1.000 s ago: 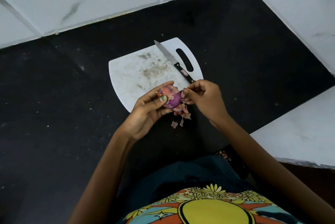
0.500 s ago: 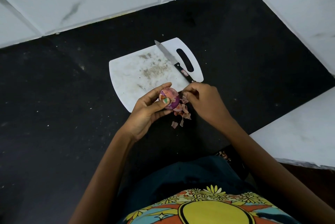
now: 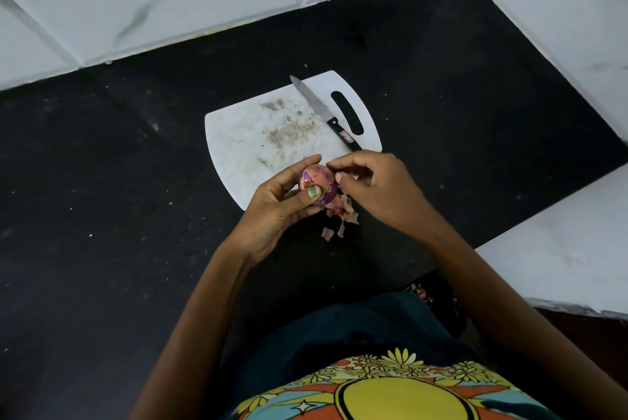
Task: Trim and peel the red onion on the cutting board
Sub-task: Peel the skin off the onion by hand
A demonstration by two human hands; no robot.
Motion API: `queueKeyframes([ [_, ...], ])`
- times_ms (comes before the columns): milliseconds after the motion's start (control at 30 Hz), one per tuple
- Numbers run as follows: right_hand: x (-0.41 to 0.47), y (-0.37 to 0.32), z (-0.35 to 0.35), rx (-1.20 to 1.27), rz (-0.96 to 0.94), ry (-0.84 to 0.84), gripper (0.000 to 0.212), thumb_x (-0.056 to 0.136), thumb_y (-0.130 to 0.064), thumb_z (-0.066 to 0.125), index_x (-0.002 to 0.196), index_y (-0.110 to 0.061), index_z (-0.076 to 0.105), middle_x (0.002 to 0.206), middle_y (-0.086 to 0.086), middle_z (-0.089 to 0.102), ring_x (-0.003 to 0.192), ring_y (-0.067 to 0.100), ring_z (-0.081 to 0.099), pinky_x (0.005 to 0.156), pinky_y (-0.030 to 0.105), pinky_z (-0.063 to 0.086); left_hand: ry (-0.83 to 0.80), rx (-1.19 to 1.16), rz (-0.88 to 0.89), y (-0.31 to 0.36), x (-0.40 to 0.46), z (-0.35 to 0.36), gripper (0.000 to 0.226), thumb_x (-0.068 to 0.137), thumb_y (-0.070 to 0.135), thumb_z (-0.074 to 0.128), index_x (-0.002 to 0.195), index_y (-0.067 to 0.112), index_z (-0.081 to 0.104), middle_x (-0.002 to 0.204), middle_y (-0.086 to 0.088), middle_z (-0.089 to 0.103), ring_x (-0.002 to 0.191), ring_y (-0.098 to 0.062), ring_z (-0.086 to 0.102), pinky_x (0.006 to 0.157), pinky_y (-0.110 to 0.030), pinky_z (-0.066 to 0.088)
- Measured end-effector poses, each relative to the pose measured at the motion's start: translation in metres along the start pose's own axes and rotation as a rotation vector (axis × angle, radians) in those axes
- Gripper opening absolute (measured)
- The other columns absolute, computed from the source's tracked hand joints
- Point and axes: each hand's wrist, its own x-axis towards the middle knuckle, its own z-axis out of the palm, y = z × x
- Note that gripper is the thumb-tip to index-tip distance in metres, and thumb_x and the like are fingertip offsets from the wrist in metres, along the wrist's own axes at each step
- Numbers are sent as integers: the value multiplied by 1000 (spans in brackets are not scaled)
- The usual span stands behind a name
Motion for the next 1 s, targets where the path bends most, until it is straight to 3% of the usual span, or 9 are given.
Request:
queueKeyframes([
  [133,-2,-1,-2,54,14,-44,27,81,-17,73,107,-12,71,92,-4,73,78,3,70,72,14,55,-3,-13,-4,2,-1,-2,50,76,8,64,125,21,59,119,-2,64,96,-13,67,75,-21,55],
  [300,-3,-5,-2,44,-9,-28,26,75,-19,78,99,-11,73,87,-3,74,78,6,70,73,18,56,-25,7,-6,4,-1,-2,50,75,7,65,123,22,60,118,-4,65,98,-15,66,77,-21,55],
  [567,-3,-13,-5,30,-35,-66,19,71,-19,80,85,-10,72,74,-7,71,64,-1,66,62,12,53,-50,66,-23,3,-3,-4,51,74,9,67,123,24,61,118,-5,65,100,-16,64,88,-30,55],
  [800,0,-9,-10,-48,-45,-116,17,70,-17,81,84,-9,74,73,0,73,65,11,69,64,27,59,-62,56,-40,-1,-5,-3,50,74,8,67,121,25,62,116,-3,66,98,-15,65,84,-26,56],
  [1000,3,-8,-12,-25,-44,-159,18,71,-16,82,85,-9,75,76,1,75,69,14,71,67,31,60,-60,59,-37,-1,-5,-3,49,74,9,66,120,25,62,115,-2,67,99,-15,65,85,-27,55],
])
